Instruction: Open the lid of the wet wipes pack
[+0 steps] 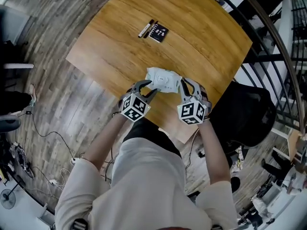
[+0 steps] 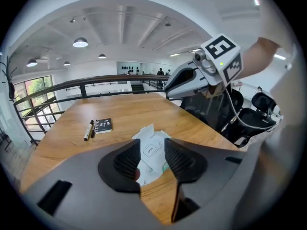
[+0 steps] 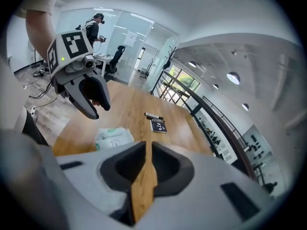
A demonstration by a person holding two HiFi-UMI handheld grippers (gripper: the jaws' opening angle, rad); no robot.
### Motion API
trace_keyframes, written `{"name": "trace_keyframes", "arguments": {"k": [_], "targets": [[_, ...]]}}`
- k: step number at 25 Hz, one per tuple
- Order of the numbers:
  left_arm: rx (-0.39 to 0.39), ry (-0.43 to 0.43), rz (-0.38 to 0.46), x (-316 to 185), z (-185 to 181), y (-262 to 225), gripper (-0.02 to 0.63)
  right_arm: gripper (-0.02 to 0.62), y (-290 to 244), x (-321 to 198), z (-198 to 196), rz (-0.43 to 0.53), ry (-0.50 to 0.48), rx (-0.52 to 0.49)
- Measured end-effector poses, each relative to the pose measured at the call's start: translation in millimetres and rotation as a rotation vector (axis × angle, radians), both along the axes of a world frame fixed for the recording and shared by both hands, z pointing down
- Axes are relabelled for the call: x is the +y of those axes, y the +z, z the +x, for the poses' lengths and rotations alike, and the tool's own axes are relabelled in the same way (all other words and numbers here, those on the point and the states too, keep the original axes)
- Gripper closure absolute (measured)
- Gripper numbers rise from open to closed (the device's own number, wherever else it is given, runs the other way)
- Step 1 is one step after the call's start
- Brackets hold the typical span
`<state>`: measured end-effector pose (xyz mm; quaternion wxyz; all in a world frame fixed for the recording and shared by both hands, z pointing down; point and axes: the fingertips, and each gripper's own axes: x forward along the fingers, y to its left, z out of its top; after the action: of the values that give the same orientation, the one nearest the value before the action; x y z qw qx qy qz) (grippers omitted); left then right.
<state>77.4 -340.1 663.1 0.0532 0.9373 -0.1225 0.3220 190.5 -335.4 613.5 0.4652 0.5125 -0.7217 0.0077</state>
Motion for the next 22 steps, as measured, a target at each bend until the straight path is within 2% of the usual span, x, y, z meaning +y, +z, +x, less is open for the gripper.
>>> {"name": "trace_keyframes", "arguments": {"k": [5,8,15,22], "targets": [[0.053,-0.100,0.006,25,-11,-48,0.465,0.554,-48,39,3,0.054,0.061,-0.097],[0.085,-0.155,0.008,41,-16,-76,0.473,0.555,-74,63,7,0.073,0.108,-0.182],[0.156,-0.267,0.069,70,-27,-142,0.502,0.555,-117,106,14,0.155,0.177,-0.394],[0.252,-0.366,0.086,110,-45,-183,0.545,0.555,-143,151,11,0.201,0.173,-0.464]]}}
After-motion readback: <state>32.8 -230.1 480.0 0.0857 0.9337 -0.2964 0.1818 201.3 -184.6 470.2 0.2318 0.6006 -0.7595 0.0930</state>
